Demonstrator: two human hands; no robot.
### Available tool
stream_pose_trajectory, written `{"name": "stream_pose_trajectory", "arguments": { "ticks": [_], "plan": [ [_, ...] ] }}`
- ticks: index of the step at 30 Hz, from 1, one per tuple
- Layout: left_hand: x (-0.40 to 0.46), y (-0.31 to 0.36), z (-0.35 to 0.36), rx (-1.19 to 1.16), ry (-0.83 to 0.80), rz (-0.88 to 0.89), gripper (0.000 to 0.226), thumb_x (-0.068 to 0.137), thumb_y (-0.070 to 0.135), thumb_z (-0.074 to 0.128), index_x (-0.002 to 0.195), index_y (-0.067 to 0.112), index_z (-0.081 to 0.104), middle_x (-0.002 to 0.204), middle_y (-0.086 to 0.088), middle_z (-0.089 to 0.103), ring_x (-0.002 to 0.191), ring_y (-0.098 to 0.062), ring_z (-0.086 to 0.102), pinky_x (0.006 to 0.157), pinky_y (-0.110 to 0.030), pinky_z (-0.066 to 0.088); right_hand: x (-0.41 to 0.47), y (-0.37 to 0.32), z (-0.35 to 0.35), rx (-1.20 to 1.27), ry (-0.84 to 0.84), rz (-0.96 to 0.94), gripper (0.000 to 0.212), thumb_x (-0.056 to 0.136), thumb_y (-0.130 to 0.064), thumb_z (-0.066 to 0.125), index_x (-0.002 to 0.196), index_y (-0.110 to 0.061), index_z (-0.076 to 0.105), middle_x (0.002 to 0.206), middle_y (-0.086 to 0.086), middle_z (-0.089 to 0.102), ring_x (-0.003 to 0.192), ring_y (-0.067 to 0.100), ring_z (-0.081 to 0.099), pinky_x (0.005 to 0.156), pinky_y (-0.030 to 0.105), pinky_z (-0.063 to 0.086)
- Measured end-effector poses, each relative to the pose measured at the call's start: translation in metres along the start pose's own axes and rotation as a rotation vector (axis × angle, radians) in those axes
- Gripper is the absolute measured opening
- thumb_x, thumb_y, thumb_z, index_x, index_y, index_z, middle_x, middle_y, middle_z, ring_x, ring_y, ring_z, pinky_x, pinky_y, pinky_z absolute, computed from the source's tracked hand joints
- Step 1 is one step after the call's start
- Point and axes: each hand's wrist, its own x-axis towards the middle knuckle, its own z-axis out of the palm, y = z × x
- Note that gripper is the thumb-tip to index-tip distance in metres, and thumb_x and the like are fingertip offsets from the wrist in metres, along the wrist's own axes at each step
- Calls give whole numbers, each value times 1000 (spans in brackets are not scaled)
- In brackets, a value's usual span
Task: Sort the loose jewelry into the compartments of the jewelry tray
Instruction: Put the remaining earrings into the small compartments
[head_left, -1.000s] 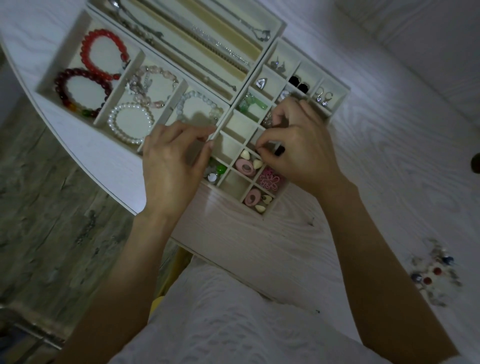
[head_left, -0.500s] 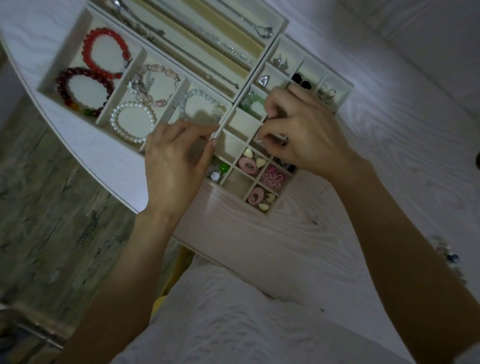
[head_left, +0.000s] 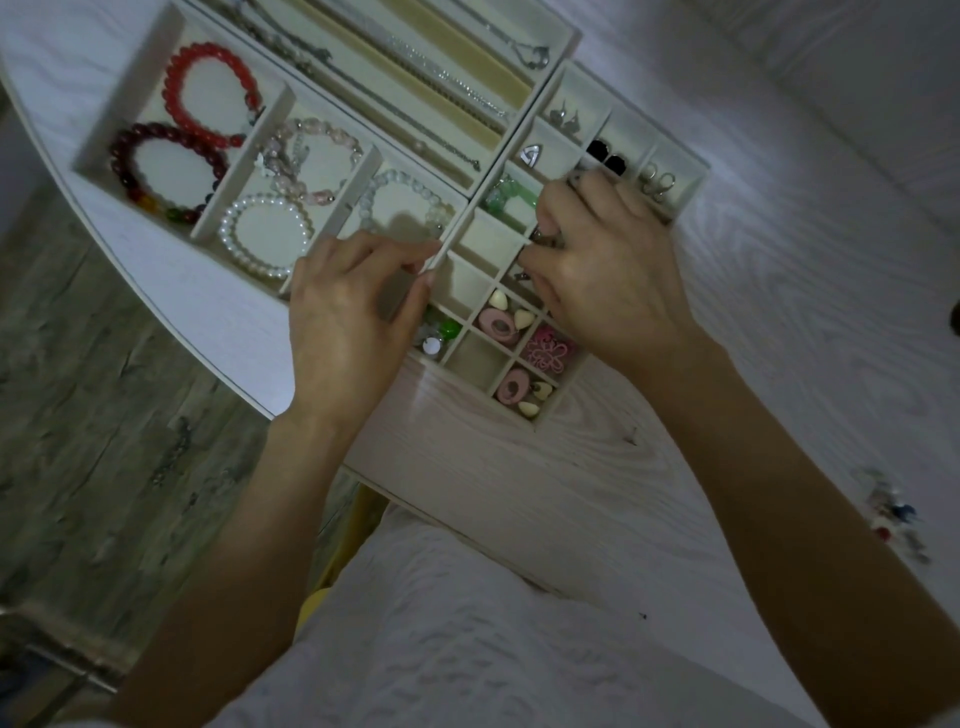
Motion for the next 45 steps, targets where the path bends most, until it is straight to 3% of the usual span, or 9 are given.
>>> {"name": "stream_pose_trajectory", "arguments": {
  "ticks": [6,11,17,20,25,32,39,45],
  "plan": [
    [0,-2,1,-4,0,8,21,92,25,63,109,15,71,95,-4,68,81,-25,57,74,-43,46,5,11,-5,70,-24,-106,16,79,-15,64,66,-8,70,79,8,56,79,29,54,66,35,38],
    [0,-1,1,-6,6,10,20,92,24,63,108,15,71,95,-4,68,80,-24,57,74,-42,46,6,6,5,184,-3,-11,16,81,-10,62,67,-3,67,86,10,58,84,29,55,69,35,45],
    [-1,0,0,-11,18,5,20,91,23,65,108,15,71,94,-4,68,80,-24,57,74,-39,44,0,3,9,277,99,74,7,77,-8,68,74,-4,65,85,12,59,79,25,56,67,23,37],
    [-1,1,1,-15,19,5,20,91,22,65,108,15,72,94,-5,68,81,-24,57,74,-42,46,0,4,11,296,134,84,8,77,-6,69,73,-4,63,84,12,59,76,23,55,63,24,43],
    [0,0,0,-16,15,5,20,91,22,65,107,15,71,96,-4,68,83,-25,58,74,-43,46,-2,9,12,210,158,-10,12,84,-10,65,75,-4,68,81,10,60,81,21,45,70,25,34],
    [0,2,-1,-2,21,-5,19,90,21,66,107,15,72,94,-4,68,82,-24,57,76,-31,35,-6,10,10,190,82,-18,19,88,-17,59,79,-5,72,83,8,59,85,23,45,73,31,36],
    [0,2,0,3,16,-4,19,90,21,66,107,15,72,95,-4,68,83,-24,57,76,-31,35,-3,1,11,204,77,96,16,82,-18,64,75,-6,72,80,7,60,87,20,43,75,28,34],
    [0,2,0,5,15,-9,19,90,21,65,108,16,71,96,-3,68,83,-24,57,76,-32,36,-8,-16,12,270,115,349,12,79,-18,69,74,-8,70,82,7,60,86,21,47,77,22,30]
  ]
}}
